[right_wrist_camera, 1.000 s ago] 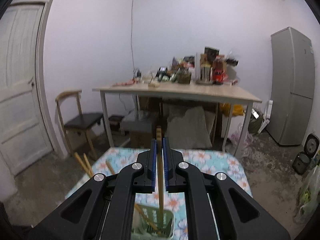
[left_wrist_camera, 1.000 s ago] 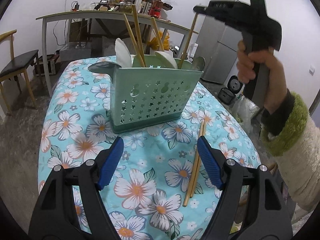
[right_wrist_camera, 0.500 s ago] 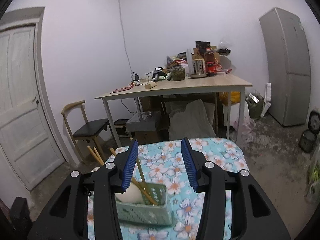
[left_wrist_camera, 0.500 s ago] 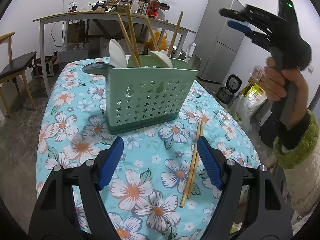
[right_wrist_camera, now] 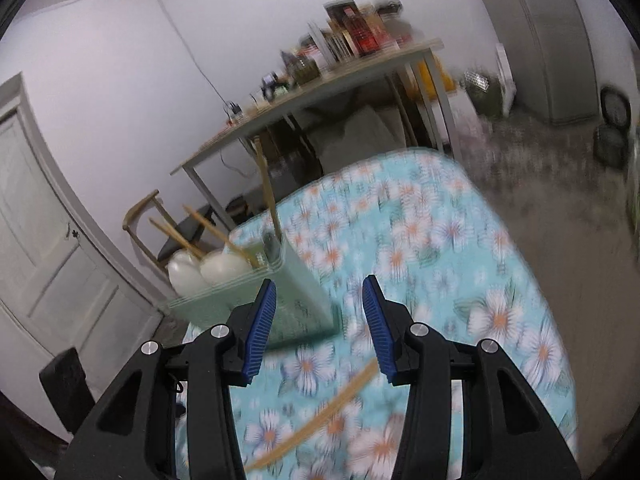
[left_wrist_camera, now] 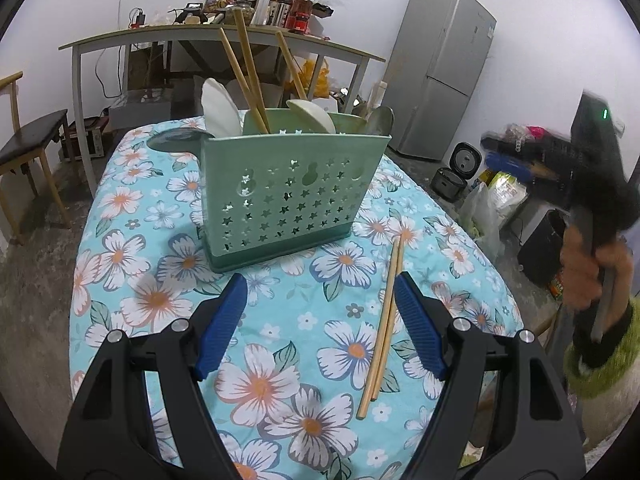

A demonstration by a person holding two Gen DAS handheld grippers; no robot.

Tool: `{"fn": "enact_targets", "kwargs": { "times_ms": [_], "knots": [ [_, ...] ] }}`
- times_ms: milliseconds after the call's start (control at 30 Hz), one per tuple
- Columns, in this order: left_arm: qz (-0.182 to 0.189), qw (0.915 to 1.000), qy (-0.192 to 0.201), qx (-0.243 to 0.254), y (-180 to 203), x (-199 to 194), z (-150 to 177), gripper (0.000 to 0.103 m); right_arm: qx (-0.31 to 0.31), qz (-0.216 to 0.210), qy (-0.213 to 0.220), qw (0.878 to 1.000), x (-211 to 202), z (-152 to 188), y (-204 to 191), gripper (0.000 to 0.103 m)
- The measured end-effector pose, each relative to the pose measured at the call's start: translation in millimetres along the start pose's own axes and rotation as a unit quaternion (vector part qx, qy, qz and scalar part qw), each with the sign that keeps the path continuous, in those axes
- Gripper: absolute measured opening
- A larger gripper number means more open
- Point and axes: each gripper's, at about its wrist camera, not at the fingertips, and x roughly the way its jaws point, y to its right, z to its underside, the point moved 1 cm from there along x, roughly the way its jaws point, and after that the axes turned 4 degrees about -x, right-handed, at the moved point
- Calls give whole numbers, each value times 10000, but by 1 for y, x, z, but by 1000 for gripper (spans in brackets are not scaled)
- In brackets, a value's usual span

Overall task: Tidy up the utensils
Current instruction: 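Move both tools back down to the loose chopsticks on the cloth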

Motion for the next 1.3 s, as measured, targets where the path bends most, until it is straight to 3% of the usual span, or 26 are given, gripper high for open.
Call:
{"fn": "enact_targets", "kwargs": {
  "times_ms": [167, 367, 533, 733, 1067, 1300],
  "knots": [
    [8, 9999, -103, 36, 3, 8, 2, 72, 871, -250, -607, 9940, 26, 46, 34, 44],
    [26, 9997, -197, 104, 6, 13, 5, 72, 1821, -479, -1192, 9749, 63, 81, 65, 35],
    [6, 9996, -248, 122, 7, 17, 7, 72, 2219, -572, -1481, 9621, 90, 96, 76, 28],
    [3, 9996, -260, 124, 6, 19, 7, 72, 2529, -598, -1527, 9535, 107, 105, 83, 21],
    [385, 9977, -556, -56, 5, 31, 9, 38, 2852, -755, -1460, 9443, 111, 107, 93, 17],
    [483, 9966, -657, -114, 5, 34, 12, 27, 2941, -822, -1465, 9409, 124, 101, 94, 17]
  ]
}}
